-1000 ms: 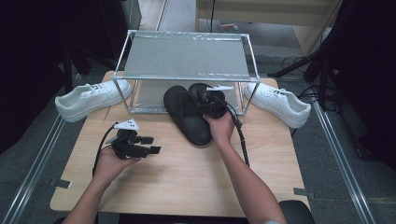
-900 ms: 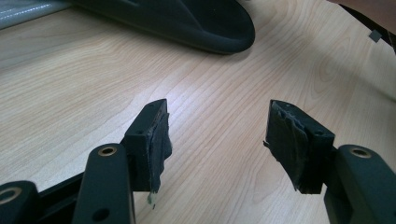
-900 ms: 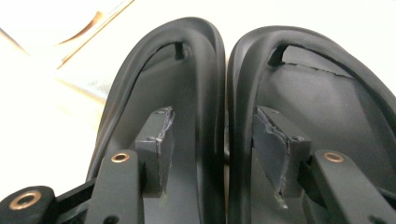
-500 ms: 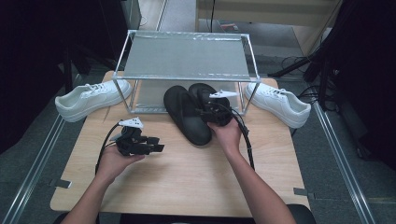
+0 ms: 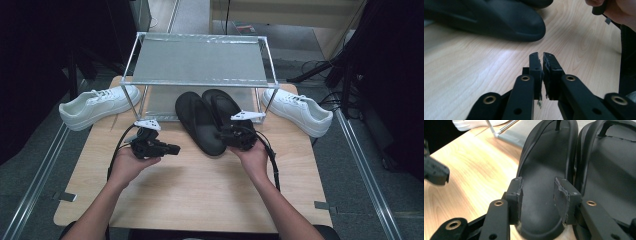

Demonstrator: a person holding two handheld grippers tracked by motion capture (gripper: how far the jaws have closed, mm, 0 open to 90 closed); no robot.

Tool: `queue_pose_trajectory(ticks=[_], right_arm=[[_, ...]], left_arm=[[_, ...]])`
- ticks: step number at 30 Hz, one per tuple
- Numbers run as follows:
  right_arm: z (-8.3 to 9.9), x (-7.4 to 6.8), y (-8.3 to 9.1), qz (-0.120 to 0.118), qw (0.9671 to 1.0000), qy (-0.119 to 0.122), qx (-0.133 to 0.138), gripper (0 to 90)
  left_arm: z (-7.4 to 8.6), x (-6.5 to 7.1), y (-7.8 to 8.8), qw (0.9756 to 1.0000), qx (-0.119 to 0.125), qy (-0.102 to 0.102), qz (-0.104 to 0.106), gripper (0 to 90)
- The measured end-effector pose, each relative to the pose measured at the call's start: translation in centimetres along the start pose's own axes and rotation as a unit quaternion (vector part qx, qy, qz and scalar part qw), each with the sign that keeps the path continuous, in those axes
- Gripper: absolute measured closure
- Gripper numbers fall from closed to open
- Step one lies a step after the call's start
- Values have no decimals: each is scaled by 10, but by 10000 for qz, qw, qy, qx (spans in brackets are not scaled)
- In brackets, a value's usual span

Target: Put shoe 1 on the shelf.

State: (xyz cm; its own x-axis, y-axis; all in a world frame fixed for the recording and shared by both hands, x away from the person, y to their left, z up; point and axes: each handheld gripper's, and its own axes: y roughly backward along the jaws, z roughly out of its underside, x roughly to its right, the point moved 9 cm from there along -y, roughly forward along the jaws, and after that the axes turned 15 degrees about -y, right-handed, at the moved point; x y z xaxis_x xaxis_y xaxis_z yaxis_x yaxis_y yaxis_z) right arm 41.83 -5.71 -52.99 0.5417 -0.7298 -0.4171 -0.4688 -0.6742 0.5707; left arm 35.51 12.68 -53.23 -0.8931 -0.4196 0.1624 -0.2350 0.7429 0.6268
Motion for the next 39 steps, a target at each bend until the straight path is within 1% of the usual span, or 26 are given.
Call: queue_pose_trajectory(ticks=[2, 5, 6, 7, 8, 10, 12, 16, 18, 19, 21, 22, 24, 27, 29, 30, 33, 36, 37, 38, 39], right_arm=[[5, -1, 3, 31, 10000, 59, -24, 611], [11, -1, 7, 13, 9999, 163, 44, 640], [14, -1, 8, -4, 9999, 120, 51, 661], [17, -1, 8, -51, 9999, 105, 19, 672], [23, 0, 7, -39, 9999, 127, -61, 684], [28, 1, 8, -35, 9999, 99, -112, 716], [31, 3, 8, -66, 9999, 87, -125, 739], [36, 6, 8, -50, 9998, 50, -167, 790], [37, 7, 9, -99, 9998, -19, -176, 817], [38, 8, 10, -55, 9998, -6, -168, 826], [39, 11, 10, -25, 9999, -22, -158, 868], [40, 14, 10, 29, 9998, -44, -175, 900], [42, 16, 10, 30, 9997, -80, -221, 900], [44, 18, 9, 12, 9995, -135, -269, 900], [46, 18, 9, 2, 9995, -127, -299, 900], [46, 18, 9, 12, 9995, -109, -304, 900], [49, 19, 10, 64, 9995, -24, -298, 900], [51, 22, 11, 59, 9995, -66, -289, 900], [52, 22, 11, 50, 9995, -50, -294, 900], [54, 24, 11, 96, 9995, 4, -303, 900], [55, 24, 11, 113, 9995, 9, -308, 900]], left_arm=[[-3, -2, -1, 10000, -40, -79, 29, 895], [-10, -9, 0, 9999, -43, -125, 33, 899], [-12, -11, 0, 9999, -34, -131, 33, 899], [-17, -15, 2, 9999, -4, -162, 37, 899], [-19, -18, 3, 9998, -4, -192, -1, 899], [-23, -23, 5, 9998, -5, -217, -45, 899], [-28, -27, 7, 9997, 7, -228, -62, 899], [-40, -37, 13, 9993, -38, -326, -181, 899], [-45, -42, 16, 9991, -56, -368, -225, 899], [-50, -45, 17, 9990, -56, -382, -245, 899], [-54, -48, 18, 9988, -82, -412, -254, 899], [-57, -49, 19, 9988, -79, -417, -256, 899], [-63, -51, 21, 9986, -88, -462, -259, 899], [-74, -58, 24, 9979, -163, -526, -331, 900], [-81, -62, 27, 9974, -191, -581, -374, 900], [-86, -63, 28, 9972, -166, -625, -384, 900], [-97, -67, 31, 9970, -126, -678, -361, 900], [-109, -72, 34, 9965, -148, -719, -409, 900], [-116, -75, 36, 9965, -128, -723, -397, 900], [-121, -76, 37, 9964, -117, -744, -400, 900], [-125, -77, 39, 9962, -120, -759, -419, 900]])
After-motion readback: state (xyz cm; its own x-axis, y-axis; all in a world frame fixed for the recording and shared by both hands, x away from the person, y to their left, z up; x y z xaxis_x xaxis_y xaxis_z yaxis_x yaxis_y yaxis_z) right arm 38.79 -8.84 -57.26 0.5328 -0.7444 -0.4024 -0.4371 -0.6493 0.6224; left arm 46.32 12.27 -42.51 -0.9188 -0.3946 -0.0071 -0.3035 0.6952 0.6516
